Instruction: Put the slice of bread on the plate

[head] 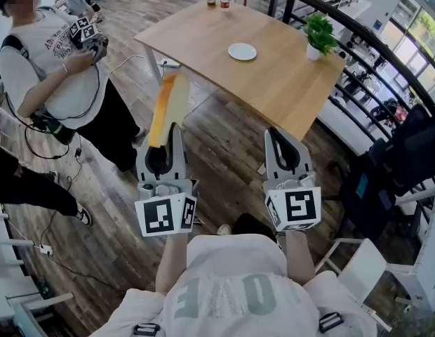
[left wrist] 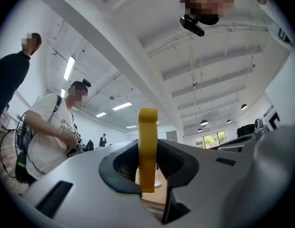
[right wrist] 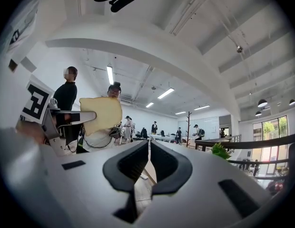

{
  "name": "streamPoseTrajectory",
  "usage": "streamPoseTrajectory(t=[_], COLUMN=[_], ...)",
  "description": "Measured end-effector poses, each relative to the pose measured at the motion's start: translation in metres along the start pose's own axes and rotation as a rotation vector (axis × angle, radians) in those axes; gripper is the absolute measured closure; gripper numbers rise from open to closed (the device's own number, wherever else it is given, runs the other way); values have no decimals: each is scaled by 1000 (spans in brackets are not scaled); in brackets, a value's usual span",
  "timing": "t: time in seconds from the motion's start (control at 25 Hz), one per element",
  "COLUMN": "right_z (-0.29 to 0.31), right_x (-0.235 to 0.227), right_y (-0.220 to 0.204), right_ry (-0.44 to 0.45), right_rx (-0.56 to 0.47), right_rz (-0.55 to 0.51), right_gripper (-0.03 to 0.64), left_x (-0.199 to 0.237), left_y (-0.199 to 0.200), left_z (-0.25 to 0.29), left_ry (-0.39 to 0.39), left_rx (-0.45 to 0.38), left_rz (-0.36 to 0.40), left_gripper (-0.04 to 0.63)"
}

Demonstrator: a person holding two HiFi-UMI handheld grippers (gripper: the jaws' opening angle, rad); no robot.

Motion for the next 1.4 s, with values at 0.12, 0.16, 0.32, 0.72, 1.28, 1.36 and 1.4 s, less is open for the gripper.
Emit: streamPoseTrajectory(t=[0.12,0.16,0.32,0.72,1.28,1.36,1.4], right_z=[5,7,16,80,226,247,257], right_x=[-1,-2,-17,-47,-120,-130,-135], right_y=[0,-2,-6,-7,1,2,2], right_ry=[-9,-10,-22,-7,45,52,54], right_rx=[-7,-5,4,-59,-90,-90,-90], right_rz=[-6,-9,-17,1,36,34,34], right_gripper=[589,589,589,588,588,588,588], left_x=[6,6,0,14,40,43,45], left_y=[-7,-9,-10,-29,-50,-52,-53], left_z=[7,10,25,77,226,248,260], left_ry=[-4,-7,-25,-13,28,31,32], left_rx=[-2,-1,-10,-15,-15,-18,-22], left_rz=[-9,-11,-3,22,47,49,50], left_gripper=[505,505,505,505,505,505,505])
Point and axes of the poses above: the fingertips, and each gripper's own axes: z forward along the fingers, x to its left, y out of its top, the point moved 2 cm from there along -z, backward along the fingers, and after that the axes turned 2 degrees about z, right-handed, at the moved point
